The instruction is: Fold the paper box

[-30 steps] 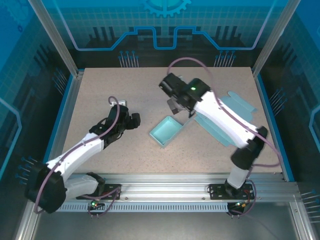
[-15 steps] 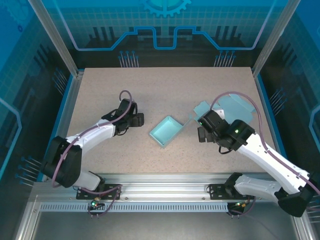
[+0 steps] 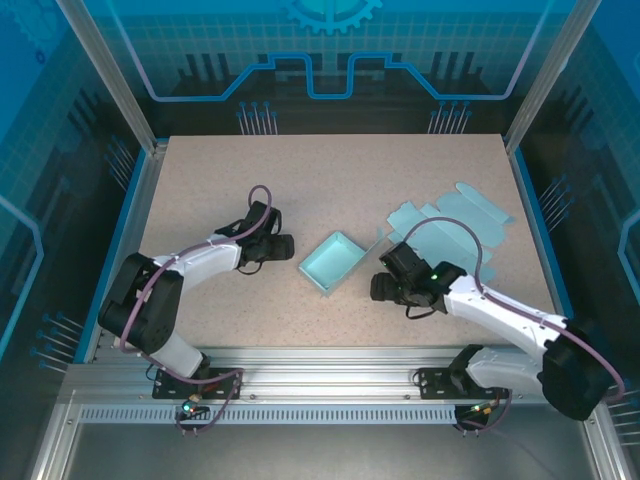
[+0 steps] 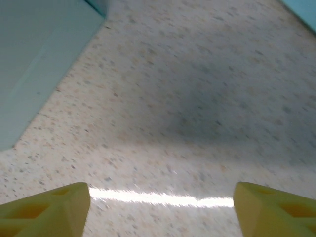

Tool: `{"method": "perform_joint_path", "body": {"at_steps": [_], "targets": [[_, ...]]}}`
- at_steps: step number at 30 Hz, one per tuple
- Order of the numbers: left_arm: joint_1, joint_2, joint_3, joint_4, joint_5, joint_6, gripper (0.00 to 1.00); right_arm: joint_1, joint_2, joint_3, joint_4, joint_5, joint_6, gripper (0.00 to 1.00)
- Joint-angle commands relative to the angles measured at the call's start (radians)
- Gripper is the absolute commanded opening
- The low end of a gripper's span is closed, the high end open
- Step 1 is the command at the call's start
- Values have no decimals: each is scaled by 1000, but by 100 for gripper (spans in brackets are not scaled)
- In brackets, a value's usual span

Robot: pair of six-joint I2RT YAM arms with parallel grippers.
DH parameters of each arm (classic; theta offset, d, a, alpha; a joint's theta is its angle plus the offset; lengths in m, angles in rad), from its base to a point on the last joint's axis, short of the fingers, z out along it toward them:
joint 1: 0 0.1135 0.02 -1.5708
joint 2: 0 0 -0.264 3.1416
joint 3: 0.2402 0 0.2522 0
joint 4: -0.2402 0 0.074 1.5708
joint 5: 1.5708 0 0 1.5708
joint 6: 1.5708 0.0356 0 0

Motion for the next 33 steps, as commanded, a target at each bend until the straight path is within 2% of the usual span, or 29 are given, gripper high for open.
{"method": "perform_joint_path", "body": {"at_steps": [1, 9, 17, 22, 28, 33], "targets": [[-10, 18, -35, 33, 46, -43, 65, -18, 59, -15, 179, -36, 27, 67], [-53, 61, -59, 75, 103, -69, 57, -47, 240, 58, 280, -91, -4, 44], [-100, 43, -92, 98, 158, -100, 54, -106, 382, 167, 312, -150, -83, 43], [-168, 11, -116, 104, 167, -138, 54, -172, 466, 262, 316, -184, -156, 43], [-274, -14, -137, 162, 172, -211, 53, -264, 605, 399, 297, -301, -239, 43], [-330, -53, -175, 253, 174, -274, 52, -324, 612, 466, 216, -284, -276, 45]]}}
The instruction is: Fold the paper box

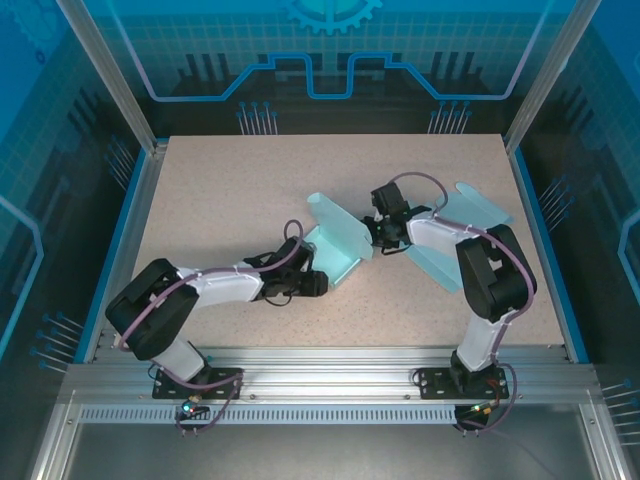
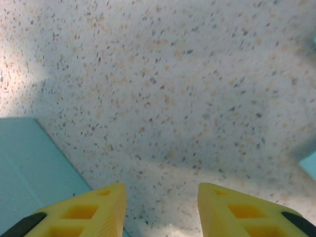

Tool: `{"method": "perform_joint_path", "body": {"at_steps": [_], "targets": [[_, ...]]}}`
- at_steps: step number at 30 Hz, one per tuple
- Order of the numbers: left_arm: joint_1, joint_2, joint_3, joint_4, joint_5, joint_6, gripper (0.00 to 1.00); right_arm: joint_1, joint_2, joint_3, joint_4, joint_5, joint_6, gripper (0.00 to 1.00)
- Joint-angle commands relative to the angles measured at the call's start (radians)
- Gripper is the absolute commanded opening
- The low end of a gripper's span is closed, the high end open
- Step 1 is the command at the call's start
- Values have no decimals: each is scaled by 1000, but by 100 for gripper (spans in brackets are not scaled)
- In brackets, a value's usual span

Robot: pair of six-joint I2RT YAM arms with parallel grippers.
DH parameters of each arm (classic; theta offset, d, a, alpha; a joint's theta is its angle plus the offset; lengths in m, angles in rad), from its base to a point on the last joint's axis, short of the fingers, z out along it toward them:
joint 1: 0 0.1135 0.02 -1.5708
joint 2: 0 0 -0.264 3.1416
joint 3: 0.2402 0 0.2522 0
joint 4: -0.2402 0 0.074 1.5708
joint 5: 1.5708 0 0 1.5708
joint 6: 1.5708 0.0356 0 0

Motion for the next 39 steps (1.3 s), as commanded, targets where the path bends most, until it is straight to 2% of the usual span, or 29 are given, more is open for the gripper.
{"method": "perform_joint_path", "body": {"at_steps": [1, 7, 10, 12, 14, 17, 22, 24, 29, 39], "targets": [[-14, -68, -32, 64, 12, -61, 52, -48, -31, 34, -78, -14, -54, 45], [7, -303, -45, -45, -129, -2, 56, -100, -223, -40, -187, 118, -63, 49], [83, -412, -33, -121, -185, 37, 63, -100, -343, -116, -223, 165, -39, 49], [172, -443, -28, -151, -207, 56, 62, -96, -428, -180, -238, 175, -8, 49], [254, -435, -23, -152, -193, 80, 62, -88, -509, -227, -261, 189, 31, 49], [333, -368, -3, -128, -186, 116, 61, -49, -643, -349, -276, 200, 104, 48], [416, -152, 64, -41, -47, 113, 55, 96, -778, -479, -227, 198, 230, 47], [421, -62, 101, -20, 5, 107, 49, 173, -778, -504, -181, 189, 271, 47], [419, 49, 106, 66, 111, 57, 45, 300, -668, -510, -52, 151, 335, 50], [379, 68, 7, 171, 199, 6, 42, 321, -428, -352, -34, 157, 254, 51]]}}
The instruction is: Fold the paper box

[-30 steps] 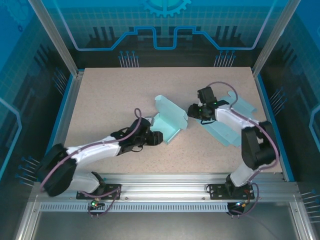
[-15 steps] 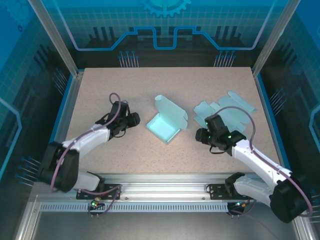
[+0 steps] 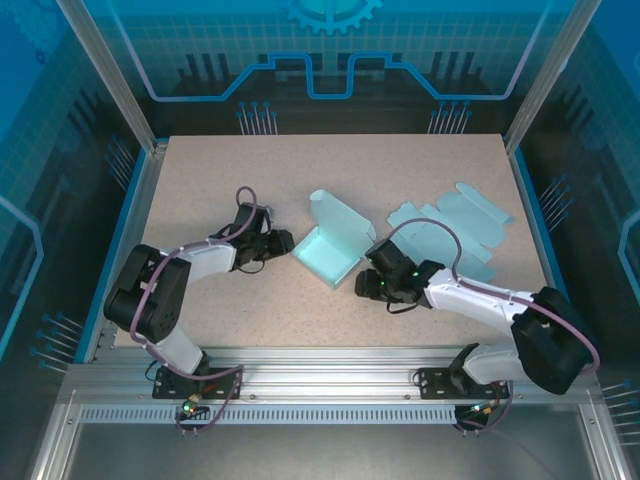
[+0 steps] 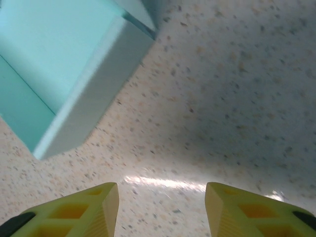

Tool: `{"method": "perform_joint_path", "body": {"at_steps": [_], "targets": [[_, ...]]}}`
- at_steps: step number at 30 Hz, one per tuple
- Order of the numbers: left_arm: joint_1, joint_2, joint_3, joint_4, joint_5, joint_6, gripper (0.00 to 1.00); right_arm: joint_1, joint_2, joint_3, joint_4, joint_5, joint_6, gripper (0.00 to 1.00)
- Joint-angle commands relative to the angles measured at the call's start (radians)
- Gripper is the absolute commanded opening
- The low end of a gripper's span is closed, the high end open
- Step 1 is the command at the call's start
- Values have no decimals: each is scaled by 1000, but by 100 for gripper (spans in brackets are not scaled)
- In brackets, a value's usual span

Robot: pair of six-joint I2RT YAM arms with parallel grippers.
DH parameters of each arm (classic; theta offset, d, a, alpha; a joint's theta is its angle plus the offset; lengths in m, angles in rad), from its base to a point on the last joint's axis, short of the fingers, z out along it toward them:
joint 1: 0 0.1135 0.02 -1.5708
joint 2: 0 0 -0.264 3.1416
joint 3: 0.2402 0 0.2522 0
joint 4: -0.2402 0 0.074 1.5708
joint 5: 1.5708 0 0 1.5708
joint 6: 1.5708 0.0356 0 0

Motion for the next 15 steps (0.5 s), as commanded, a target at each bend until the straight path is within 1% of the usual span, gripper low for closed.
{"method": "perform_joint_path", "body": {"at_steps": [1, 4, 7, 11, 15], "targets": [[-37, -4, -54, 55, 61, -46, 42, 2, 47, 82, 10, 22, -45, 51], [-77, -36, -113, 90, 49, -96, 42, -15, 78, 134, -40, 69, -84, 51], [-121, -78, -173, 132, 41, -148, 41, -42, 66, 152, -59, 100, -126, 51], [-209, -131, -212, 144, -1, -186, 41, -113, 35, 157, -81, 85, -165, 51], [-294, -152, -247, 247, -15, -237, 40, -162, -36, 157, -121, 84, -199, 52]]}}
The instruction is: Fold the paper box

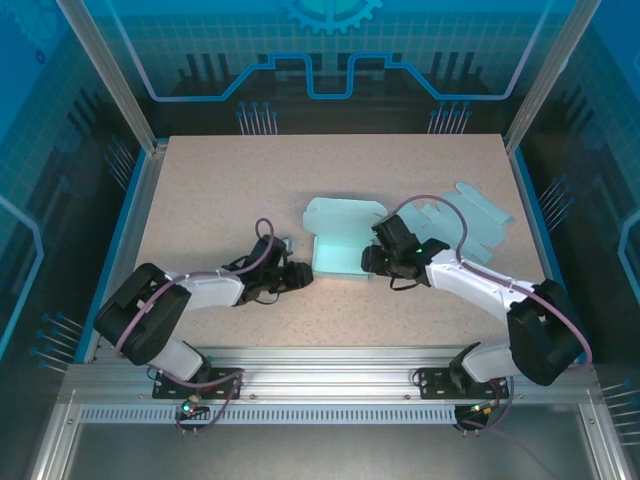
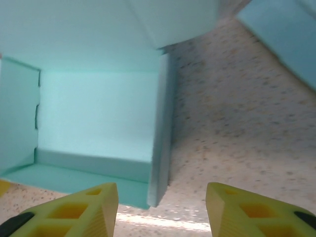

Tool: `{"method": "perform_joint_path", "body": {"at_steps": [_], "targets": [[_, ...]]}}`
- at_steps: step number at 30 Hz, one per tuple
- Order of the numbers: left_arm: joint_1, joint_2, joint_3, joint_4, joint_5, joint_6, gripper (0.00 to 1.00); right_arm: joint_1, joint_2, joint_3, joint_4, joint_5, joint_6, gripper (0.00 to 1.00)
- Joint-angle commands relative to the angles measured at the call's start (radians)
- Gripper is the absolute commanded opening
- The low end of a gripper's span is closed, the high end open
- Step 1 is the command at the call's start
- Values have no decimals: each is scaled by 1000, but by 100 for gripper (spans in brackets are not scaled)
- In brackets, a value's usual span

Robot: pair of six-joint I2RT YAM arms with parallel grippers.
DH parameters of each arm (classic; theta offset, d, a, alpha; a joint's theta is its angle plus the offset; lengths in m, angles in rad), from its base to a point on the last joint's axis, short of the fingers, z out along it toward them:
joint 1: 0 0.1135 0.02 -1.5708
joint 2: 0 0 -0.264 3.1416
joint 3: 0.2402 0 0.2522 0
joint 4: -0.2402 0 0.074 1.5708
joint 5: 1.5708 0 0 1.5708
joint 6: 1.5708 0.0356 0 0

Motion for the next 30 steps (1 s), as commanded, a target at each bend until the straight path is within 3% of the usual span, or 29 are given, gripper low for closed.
{"method": "perform_joint_path", "body": {"at_steps": [1, 5, 8, 10, 12, 13, 14, 15, 20, 26, 30], "targets": [[-50, -32, -32, 123, -23, -71, 40, -34, -82, 22, -68, 24, -58, 53], [-70, -69, -48, 169, -49, -77, 40, -77, -165, 33, -142, 35, -108, 58], [-65, -166, -40, 55, -142, -14, 42, -95, -215, 42, -202, 68, -157, 63], [-53, -241, -9, -68, -210, 74, 49, -101, -240, 72, -235, 92, -191, 66], [-29, -306, 31, -174, -267, 192, 58, -111, -257, 90, -262, 114, -224, 76], [-14, -324, 47, -211, -286, 231, 61, -117, -259, 97, -274, 127, -226, 86], [15, -340, 63, -239, -282, 275, 65, -129, -259, 109, -293, 143, -219, 99], [40, -349, 73, -248, -271, 308, 66, -140, -257, 116, -302, 145, -217, 100], [179, -330, 92, -220, -160, 389, 68, -185, -243, 127, -266, 68, -230, 100], [196, -207, 166, -163, 17, 550, 68, -217, -146, 176, -248, -4, -315, 100], [196, -118, 243, -189, 18, 633, 67, -228, -59, 219, -237, -56, -416, 100]]}}
